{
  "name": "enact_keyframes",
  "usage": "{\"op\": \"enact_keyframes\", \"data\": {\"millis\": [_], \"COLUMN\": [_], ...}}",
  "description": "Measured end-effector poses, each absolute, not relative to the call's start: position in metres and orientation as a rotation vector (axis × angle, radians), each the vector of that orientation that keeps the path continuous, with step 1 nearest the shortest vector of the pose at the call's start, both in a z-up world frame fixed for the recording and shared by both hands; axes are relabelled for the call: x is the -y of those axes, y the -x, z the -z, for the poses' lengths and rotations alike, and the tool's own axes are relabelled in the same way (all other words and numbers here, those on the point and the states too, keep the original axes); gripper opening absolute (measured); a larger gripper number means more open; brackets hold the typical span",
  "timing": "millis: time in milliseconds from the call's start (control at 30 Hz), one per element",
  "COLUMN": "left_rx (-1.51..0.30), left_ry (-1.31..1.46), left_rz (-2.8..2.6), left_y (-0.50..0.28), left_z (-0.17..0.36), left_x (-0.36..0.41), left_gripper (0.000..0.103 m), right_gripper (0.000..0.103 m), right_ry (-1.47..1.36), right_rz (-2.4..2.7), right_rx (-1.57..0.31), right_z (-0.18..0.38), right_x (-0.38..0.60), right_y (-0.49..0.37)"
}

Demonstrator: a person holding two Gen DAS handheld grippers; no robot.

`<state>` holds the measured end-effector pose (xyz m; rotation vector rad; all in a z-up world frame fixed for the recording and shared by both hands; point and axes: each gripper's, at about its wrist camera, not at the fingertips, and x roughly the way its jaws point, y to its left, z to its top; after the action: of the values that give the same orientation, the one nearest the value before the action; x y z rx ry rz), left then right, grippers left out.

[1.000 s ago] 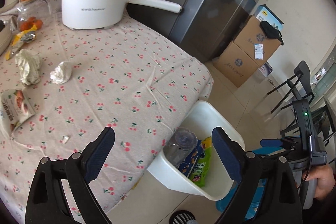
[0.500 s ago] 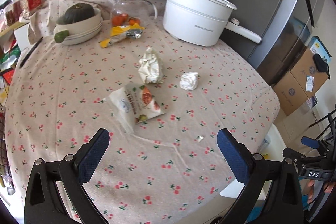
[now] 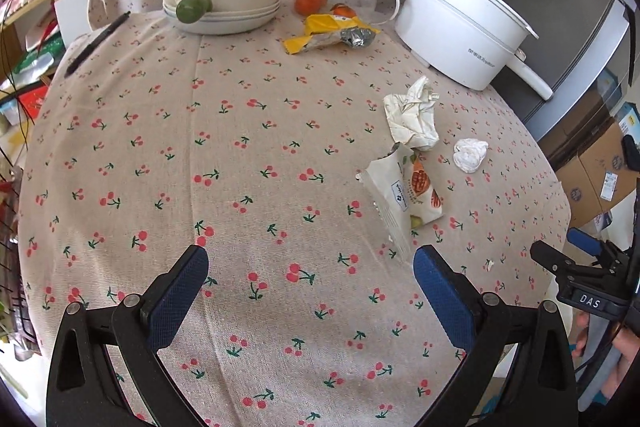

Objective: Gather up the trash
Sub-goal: 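Move both grippers back over the table toward the white snack packet and tissue ball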

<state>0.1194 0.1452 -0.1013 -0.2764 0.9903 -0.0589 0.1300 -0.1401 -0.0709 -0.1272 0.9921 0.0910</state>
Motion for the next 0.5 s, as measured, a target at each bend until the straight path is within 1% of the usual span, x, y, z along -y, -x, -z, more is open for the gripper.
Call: {"op": "enact_keyframes", "data": {"millis": [100, 267, 500], "left_rx": [-0.989, -1.007, -1.002], "left_ry": [0.323, 0.326, 0.294], "left_rz": [0.091, 0.133, 0.201], "left_y": [-0.125, -0.136, -0.149], "left_z": [0.106, 0.116, 0.114], "left_x": [-0.152, -0.147, -0.129], "left_gripper": [0.103, 0.103, 0.103], "right_gripper": [0.103, 0.103, 0.103], "right_ry": [0.12, 0.142, 0.049], "right_rz": [-0.111, -0.123, -0.138], "right_rx": [-0.968, -0.915, -0.942], "right_z": [0.076, 0.087, 0.107], "right_x": [0.129, 0.12, 0.125], "right_y": [-0.143, -0.155, -0.176]}}
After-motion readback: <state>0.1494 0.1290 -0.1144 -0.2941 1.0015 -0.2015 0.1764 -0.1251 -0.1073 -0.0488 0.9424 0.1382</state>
